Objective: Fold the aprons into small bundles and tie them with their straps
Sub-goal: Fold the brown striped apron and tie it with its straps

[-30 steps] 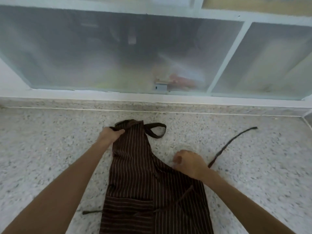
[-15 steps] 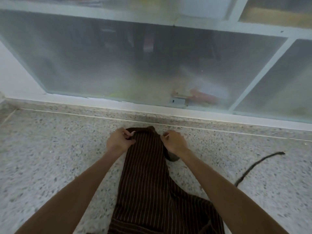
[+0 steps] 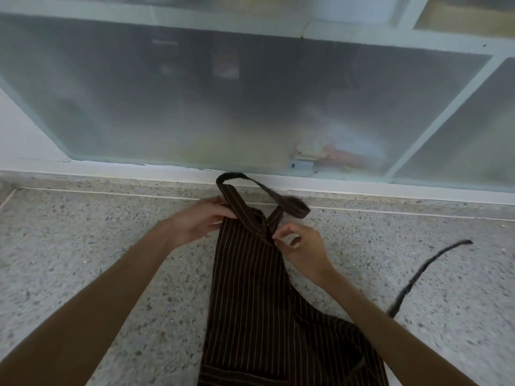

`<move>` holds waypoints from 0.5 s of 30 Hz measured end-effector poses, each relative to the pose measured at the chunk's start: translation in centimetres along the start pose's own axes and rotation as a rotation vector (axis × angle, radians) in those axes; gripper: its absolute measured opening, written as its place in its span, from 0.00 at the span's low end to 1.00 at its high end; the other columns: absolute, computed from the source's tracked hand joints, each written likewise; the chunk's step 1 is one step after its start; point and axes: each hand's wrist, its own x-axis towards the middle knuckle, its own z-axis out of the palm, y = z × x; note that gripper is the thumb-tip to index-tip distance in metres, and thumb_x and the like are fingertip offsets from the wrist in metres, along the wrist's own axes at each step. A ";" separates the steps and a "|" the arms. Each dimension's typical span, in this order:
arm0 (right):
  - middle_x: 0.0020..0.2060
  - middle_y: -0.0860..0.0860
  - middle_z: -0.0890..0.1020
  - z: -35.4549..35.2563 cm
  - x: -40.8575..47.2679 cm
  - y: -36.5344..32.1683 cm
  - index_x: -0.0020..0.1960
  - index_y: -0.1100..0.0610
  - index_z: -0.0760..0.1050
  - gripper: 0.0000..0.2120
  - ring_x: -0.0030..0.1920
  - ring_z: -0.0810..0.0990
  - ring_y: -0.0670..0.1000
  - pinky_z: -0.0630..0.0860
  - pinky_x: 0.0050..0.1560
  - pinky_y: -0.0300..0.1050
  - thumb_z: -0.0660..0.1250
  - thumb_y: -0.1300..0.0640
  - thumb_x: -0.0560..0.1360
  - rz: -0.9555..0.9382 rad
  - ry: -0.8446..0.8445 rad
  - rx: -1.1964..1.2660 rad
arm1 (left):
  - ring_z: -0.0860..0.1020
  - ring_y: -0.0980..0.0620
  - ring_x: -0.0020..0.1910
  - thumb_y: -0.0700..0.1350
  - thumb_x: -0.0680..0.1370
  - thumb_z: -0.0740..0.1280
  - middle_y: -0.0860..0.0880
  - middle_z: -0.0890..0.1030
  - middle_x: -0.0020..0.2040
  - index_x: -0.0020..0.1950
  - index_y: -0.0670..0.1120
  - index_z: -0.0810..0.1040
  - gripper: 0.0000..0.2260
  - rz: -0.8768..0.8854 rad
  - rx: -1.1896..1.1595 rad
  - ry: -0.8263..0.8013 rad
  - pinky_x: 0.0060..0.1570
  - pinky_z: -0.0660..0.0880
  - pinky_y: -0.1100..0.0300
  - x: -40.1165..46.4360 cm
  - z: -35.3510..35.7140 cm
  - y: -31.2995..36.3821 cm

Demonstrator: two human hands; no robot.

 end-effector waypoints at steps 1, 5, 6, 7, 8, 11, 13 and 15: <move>0.38 0.42 0.81 -0.2 0.1 0.1 0.37 0.47 0.77 0.17 0.41 0.80 0.41 0.73 0.39 0.31 0.68 0.69 0.70 0.030 -0.005 0.019 | 0.79 0.55 0.57 0.44 0.66 0.72 0.50 0.82 0.56 0.60 0.46 0.77 0.23 -0.006 0.046 -0.046 0.54 0.70 0.63 -0.2 0.0 0.4; 0.39 0.45 0.80 -2.0 2.5 -1.7 0.45 0.54 0.76 0.11 0.40 0.79 0.43 0.73 0.42 0.30 0.64 0.69 0.74 0.142 0.281 0.107 | 0.79 0.53 0.55 0.41 0.68 0.75 0.49 0.83 0.52 0.56 0.47 0.78 0.17 0.065 0.218 -0.063 0.60 0.71 0.62 -0.2 0.5 1.2; 0.42 0.46 0.80 -2.6 3.5 -2.4 0.48 0.54 0.75 0.11 0.42 0.78 0.46 0.74 0.43 0.33 0.62 0.69 0.74 0.107 0.277 0.060 | 0.79 0.53 0.54 0.39 0.69 0.74 0.49 0.83 0.50 0.54 0.48 0.79 0.15 0.099 0.264 -0.053 0.60 0.72 0.62 -0.2 0.7 1.5; 0.46 0.46 0.79 -3.1 4.7 -2.9 0.52 0.53 0.74 0.13 0.46 0.78 0.47 0.74 0.45 0.38 0.61 0.69 0.75 0.062 0.201 -0.013 | 0.80 0.54 0.52 0.38 0.70 0.73 0.51 0.83 0.47 0.52 0.48 0.80 0.12 0.131 0.319 -0.057 0.58 0.72 0.62 -0.3 1.0 1.8; 0.53 0.48 0.78 -3.5 5.7 -3.4 0.58 0.53 0.72 0.17 0.51 0.77 0.48 0.74 0.50 0.41 0.59 0.70 0.75 0.022 0.049 -0.101 | 0.80 0.56 0.49 0.36 0.71 0.72 0.53 0.83 0.44 0.50 0.48 0.80 0.11 0.160 0.382 -0.068 0.56 0.73 0.63 -0.4 1.3 2.1; 0.73 0.51 0.62 -3.0 7.7 -3.8 0.75 0.51 0.56 0.34 0.70 0.62 0.52 0.62 0.70 0.46 0.65 0.67 0.74 -0.039 -0.493 -0.372 | 0.81 0.57 0.46 0.32 0.73 0.69 0.51 0.84 0.43 0.51 0.43 0.81 0.11 0.199 0.567 -0.167 0.49 0.75 0.66 -1.3 2.2 3.0; 0.69 0.47 0.64 -2.3 7.9 -4.3 0.76 0.49 0.52 0.39 0.65 0.69 0.48 0.65 0.65 0.37 0.69 0.64 0.73 -0.040 -0.701 -0.407 | 0.81 0.55 0.49 0.32 0.73 0.68 0.45 0.84 0.48 0.56 0.41 0.80 0.13 0.186 0.653 -0.252 0.53 0.76 0.64 -2.0 2.4 3.3; 0.55 0.46 0.72 -2.2 7.6 -5.1 0.66 0.48 0.69 0.24 0.50 0.74 0.46 0.70 0.51 0.37 0.69 0.62 0.73 -0.008 -0.828 -0.412 | 0.81 0.56 0.51 0.32 0.73 0.68 0.47 0.83 0.50 0.56 0.43 0.80 0.13 0.153 0.678 -0.291 0.52 0.76 0.65 -2.8 2.2 3.6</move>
